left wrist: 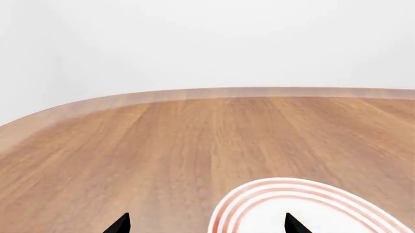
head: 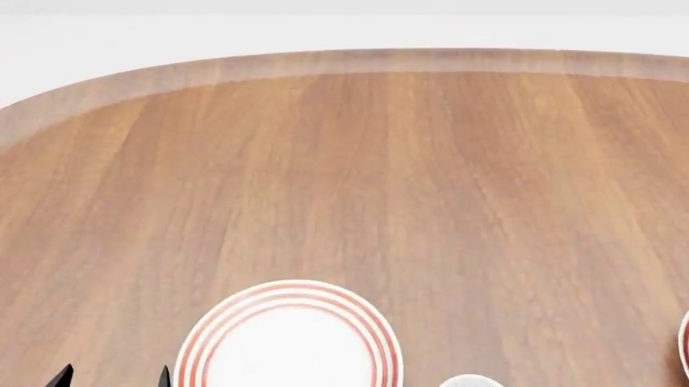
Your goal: Put the red mug on the left plate.
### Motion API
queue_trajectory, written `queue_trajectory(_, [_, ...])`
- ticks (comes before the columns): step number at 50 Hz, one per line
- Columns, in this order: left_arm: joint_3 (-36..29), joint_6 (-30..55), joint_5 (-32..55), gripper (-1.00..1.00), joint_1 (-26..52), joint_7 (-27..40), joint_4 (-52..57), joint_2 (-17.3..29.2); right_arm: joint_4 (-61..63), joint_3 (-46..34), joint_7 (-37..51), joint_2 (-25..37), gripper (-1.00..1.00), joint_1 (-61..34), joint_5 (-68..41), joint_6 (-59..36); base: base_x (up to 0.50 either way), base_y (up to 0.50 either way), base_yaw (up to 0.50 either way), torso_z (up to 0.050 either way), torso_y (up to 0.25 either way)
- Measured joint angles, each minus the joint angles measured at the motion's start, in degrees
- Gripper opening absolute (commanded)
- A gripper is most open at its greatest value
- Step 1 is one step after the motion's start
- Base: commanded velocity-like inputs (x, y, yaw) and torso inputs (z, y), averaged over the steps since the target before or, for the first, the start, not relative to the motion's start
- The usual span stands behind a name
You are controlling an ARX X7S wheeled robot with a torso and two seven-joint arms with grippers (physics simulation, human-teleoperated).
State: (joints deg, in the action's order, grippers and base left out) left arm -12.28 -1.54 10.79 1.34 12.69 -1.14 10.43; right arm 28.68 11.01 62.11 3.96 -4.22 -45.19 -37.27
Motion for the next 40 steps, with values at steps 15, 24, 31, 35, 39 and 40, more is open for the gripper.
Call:
queue_trajectory(15, [-0.5,-0.2,0.2,1.0,0.1,0.4,-0.1,0.4,-3.8,-1.2,0.1,0.4,1.0,-1.0,0.3,2.0,0.0,0.0,0.0,0.0,0.0])
queue_trajectory(24, [-0.8,-0.2,0.2,1.0,0.1,0.8,0.1,0.6,-7.1,-2.0,-0.1,0.6,1.0,-2.0,0.9,3.4,0.0,0.0,0.0,0.0,0.0])
queue_trajectory(31, [-1.0,-0.3,0.3,1.0,0.0,1.0,0.2,0.7,-10.5,-2.5,-0.5,0.7,1.0,-3.1,1.6,4.7,0.0,0.0,0.0,0.0,0.0])
queue_trajectory(35, [-1.1,-0.3,0.4,1.0,0.0,1.1,0.1,0.8,-12.1,-2.8,-0.6,0.8,1.0,-3.7,1.8,5.3,0.0,0.0,0.0,0.0,0.0])
queue_trajectory(39, [-1.2,-0.4,0.5,1.0,0.1,1.2,0.1,0.9,-13.7,-3.2,-0.7,0.8,1.0,-4.3,2.1,6.0,0.0,0.0,0.0,0.0,0.0])
queue_trajectory(40, [-1.3,-0.4,0.5,1.0,0.1,1.2,0.1,0.9,-14.2,-3.2,-0.8,0.9,1.0,-4.4,2.1,6.2,0.0,0.0,0.0,0.0,0.0])
